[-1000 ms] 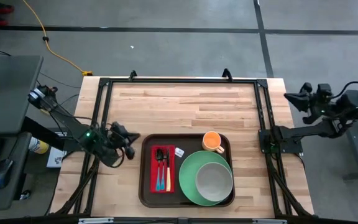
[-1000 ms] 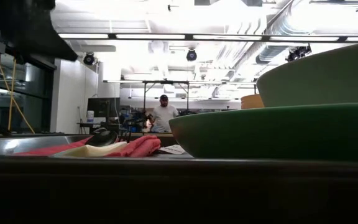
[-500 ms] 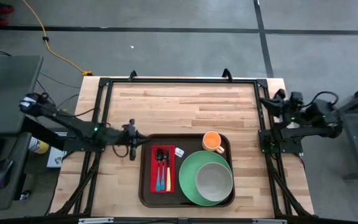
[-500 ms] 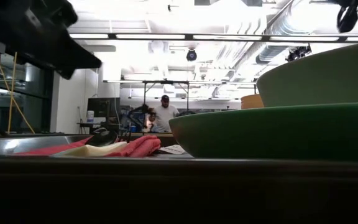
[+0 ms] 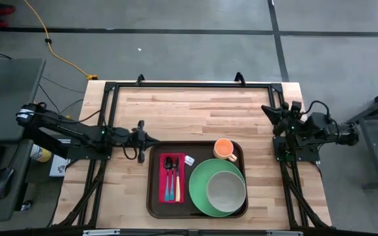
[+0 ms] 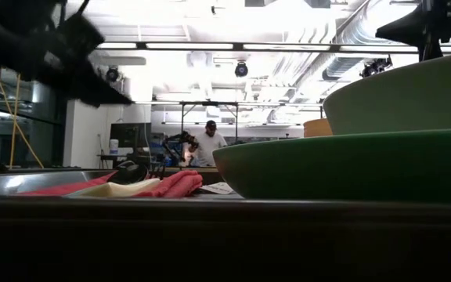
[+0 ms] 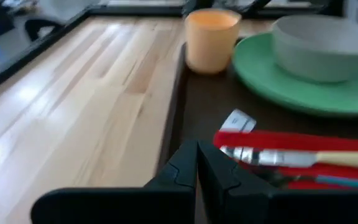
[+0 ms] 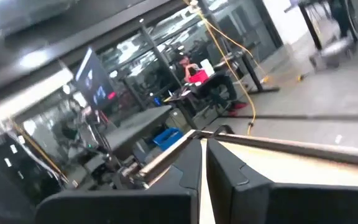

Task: Set up tray
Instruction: Return to Home Position

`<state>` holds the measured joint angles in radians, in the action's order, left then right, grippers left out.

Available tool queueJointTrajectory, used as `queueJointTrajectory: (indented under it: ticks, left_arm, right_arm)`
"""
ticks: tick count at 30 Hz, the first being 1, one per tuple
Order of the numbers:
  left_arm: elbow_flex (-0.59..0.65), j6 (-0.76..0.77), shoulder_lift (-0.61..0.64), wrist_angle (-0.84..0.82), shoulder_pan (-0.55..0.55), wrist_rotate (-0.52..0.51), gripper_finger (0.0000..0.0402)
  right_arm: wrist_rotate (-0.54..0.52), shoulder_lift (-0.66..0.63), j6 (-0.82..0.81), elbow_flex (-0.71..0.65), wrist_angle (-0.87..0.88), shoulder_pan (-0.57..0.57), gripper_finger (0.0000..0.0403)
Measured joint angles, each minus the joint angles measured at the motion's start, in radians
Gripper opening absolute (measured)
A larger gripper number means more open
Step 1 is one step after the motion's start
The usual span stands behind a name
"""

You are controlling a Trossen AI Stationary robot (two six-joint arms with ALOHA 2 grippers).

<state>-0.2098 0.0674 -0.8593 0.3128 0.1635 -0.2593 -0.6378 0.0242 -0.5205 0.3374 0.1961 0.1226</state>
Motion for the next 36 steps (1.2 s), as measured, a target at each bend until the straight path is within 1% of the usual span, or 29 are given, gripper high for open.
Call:
queueJointTrajectory:
  ticks: [3, 7, 9, 11, 14, 16, 19, 21, 23, 25, 30, 32, 35, 36]
  left_arm:
    - [0.074, 0.046, 0.0, 0.073, 0.0, -0.042, 0.0044]
    - [0.121, 0.165, -0.001, 0.095, 0.0, -0.128, 0.0044]
    - [0.122, 0.17, 0.0, 0.097, 0.0, -0.182, 0.0044]
    - [0.122, 0.144, 0.0, 0.089, 0.0, -0.205, 0.0044]
    - [0.122, 0.095, 0.0, 0.054, 0.0, -0.182, 0.0044]
    - [0.122, 0.102, 0.001, 0.042, 0.0, -0.165, 0.0044]
    - [0.121, 0.088, 0.0, 0.035, 0.0, -0.227, 0.0044]
    - [0.121, 0.042, 0.0, 0.025, 0.0, -0.256, 0.0044]
    - [0.121, -0.043, 0.009, 0.031, 0.0, -0.268, 0.0044]
    - [0.12, -0.097, 0.008, 0.034, 0.0, -0.273, 0.0044]
    - [0.121, -0.183, 0.008, 0.073, 0.0, -0.277, 0.0044]
    - [0.133, -0.224, 0.008, 0.157, 0.0, -0.283, 0.0044]
    - [0.183, -0.287, 0.008, 0.328, 0.0, -0.283, 0.0044]
    - [0.197, -0.303, 0.006, 0.363, 0.001, -0.286, 0.0044]
  right_arm:
    - [0.017, 0.0, 0.116, 0.0, 0.001, 0.0, 0.0]
    - [0.0, 0.0, 0.146, 0.001, -0.001, 0.0, 0.0]
    - [0.015, 0.0, 0.191, 0.0, -0.003, 0.0, 0.0]
    - [0.061, 0.0, 0.254, -0.009, -0.025, 0.0, 0.0]
    - [0.085, 0.0, 0.343, -0.05, -0.151, 0.0, 0.0]
    - [0.099, 0.0, 0.403, -0.098, -0.256, 0.0, 0.0]
    - [0.103, 0.001, 0.455, -0.178, -0.399, 0.0, 0.0]
    - [0.093, 0.001, 0.458, -0.229, -0.482, 0.0, 0.0]
    - [0.095, 0.001, 0.458, -0.279, -0.564, 0.0, 0.0]
    - [0.118, 0.001, 0.461, -0.325, -0.651, 0.0, 0.0]
    - [0.176, 0.001, 0.491, -0.328, -0.644, 0.001, 0.0]
    - [0.168, 0.001, 0.5, -0.328, -0.644, 0.001, 0.0]
    - [0.139, 0.001, 0.503, -0.328, -0.644, 0.001, 0.0]
    - [0.133, 0.001, 0.503, -0.328, -0.644, 0.001, 0.0]
